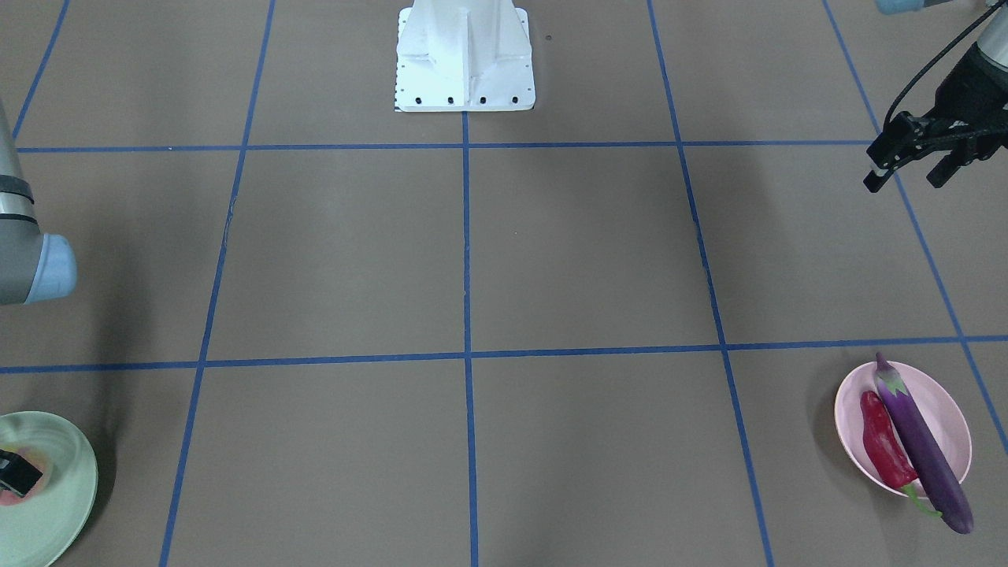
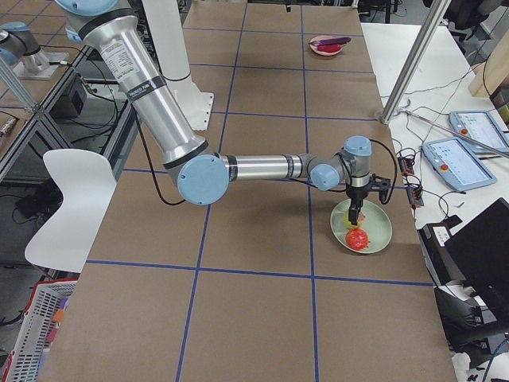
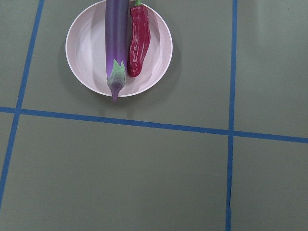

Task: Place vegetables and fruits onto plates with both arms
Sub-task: 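Open the right gripper and lift it away from the green plate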

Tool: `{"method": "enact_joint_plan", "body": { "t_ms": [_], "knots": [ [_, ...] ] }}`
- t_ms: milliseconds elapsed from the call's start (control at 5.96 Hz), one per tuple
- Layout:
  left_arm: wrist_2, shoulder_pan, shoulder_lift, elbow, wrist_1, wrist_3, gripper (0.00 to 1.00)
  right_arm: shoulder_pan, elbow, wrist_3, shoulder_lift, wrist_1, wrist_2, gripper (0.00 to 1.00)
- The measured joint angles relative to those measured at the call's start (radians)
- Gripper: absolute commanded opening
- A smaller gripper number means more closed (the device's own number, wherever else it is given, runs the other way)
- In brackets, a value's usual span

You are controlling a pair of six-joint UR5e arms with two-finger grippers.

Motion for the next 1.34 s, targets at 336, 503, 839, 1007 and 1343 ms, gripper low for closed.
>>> {"method": "enact_joint_plan", "body": {
  "t_ms": [336, 503, 839, 1007, 1343],
  "knots": [
    [0.001, -0.013, 0.015, -0.008, 0.003, 0.074, 1.00, 0.031, 0.157, -0.010, -0.066, -0.007, 0.120, 1.00],
    [-0.001, -0.031, 0.041, -0.011, 0.010, 0.169, 1.00, 0.060, 0.292, -0.040, -0.170, -0.010, 0.195, 1.00],
    [-0.006, -0.061, 0.120, -0.011, 0.023, 0.349, 1.00, 0.150, 0.520, -0.206, -0.397, -0.021, 0.362, 1.00],
    [-0.010, -0.068, 0.141, -0.007, 0.039, 0.409, 1.00, 0.183, 0.587, -0.286, -0.481, -0.035, 0.413, 1.00],
    [-0.015, -0.101, 0.147, 0.018, 0.097, 0.497, 1.00, 0.234, 0.668, -0.491, -0.583, -0.125, 0.437, 1.00]
  ]
}}
